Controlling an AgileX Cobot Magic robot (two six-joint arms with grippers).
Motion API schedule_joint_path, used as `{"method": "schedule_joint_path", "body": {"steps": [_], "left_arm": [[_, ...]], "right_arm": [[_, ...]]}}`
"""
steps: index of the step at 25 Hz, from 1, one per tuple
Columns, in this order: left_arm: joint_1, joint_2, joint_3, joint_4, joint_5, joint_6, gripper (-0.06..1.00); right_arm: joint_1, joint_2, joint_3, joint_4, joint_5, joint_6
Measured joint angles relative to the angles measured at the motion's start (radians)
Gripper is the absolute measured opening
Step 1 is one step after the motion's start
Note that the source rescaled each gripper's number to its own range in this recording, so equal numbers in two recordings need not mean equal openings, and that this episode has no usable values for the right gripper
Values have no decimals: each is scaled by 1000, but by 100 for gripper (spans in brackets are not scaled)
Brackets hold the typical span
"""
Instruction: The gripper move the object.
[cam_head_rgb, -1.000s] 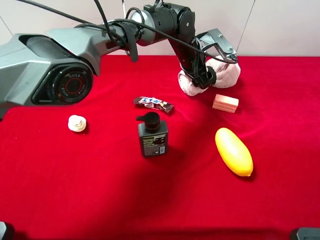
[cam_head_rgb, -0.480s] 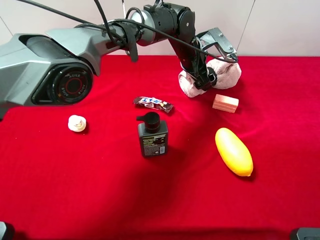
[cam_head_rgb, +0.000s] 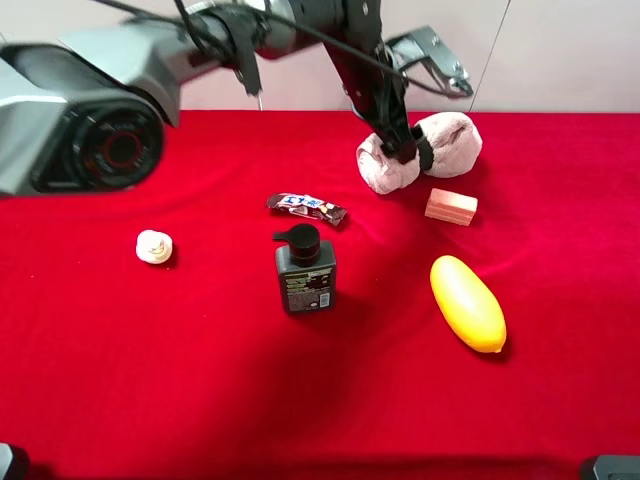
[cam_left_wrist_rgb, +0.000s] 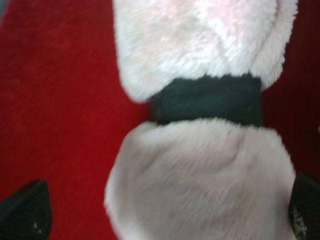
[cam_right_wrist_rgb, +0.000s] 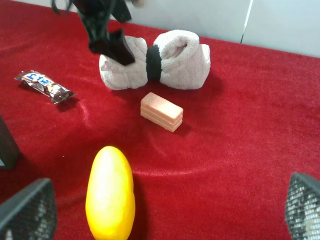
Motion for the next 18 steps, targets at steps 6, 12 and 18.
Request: {"method": "schedule_joint_path", "body": {"steps": [6,12,18], "left_arm": [[21,-83,0,24,110,0,89],[28,-189,66,45,177,0,89],[51,-318,282,101,229,13,89]], "right_arm": [[0,0,0,0,0,0],[0,0,0,0,0,0],[0,0,0,0,-1,0]]}}
